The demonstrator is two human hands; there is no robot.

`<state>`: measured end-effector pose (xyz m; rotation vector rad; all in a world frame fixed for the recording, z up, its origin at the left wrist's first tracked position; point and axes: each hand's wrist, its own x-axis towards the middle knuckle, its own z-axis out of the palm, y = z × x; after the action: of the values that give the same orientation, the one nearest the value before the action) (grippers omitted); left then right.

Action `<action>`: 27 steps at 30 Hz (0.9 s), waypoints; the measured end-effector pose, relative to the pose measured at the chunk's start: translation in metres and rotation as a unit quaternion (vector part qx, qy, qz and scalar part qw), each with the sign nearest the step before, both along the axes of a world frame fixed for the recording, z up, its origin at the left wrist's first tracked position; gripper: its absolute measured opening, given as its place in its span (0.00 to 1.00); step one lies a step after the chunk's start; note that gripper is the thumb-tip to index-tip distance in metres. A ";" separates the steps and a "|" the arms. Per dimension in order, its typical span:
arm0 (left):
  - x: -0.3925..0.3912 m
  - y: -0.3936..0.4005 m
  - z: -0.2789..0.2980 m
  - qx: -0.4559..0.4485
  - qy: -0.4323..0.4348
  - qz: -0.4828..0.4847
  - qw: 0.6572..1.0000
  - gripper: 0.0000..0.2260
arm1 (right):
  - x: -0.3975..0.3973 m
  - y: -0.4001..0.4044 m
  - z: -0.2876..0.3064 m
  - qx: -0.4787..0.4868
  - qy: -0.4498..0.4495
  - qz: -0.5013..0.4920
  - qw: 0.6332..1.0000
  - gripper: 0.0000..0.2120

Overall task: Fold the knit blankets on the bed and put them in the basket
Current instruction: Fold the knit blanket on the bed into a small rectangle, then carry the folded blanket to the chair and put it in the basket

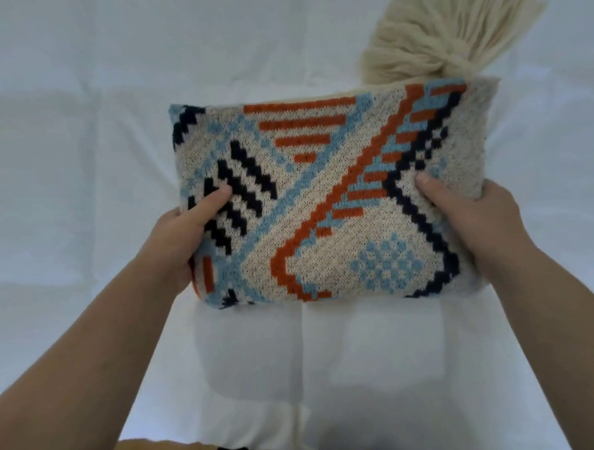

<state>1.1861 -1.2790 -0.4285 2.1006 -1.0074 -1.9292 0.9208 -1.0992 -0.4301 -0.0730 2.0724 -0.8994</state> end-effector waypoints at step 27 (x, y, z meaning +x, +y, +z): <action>0.086 0.077 0.196 0.005 0.190 -0.182 0.965 0.45 | 0.110 0.170 0.207 -0.133 -0.085 -0.125 0.980 0.21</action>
<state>1.2717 -1.2022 -0.2329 1.5322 -1.3596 -2.3808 1.0308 -0.9288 -0.2235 0.1208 1.8188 -1.2890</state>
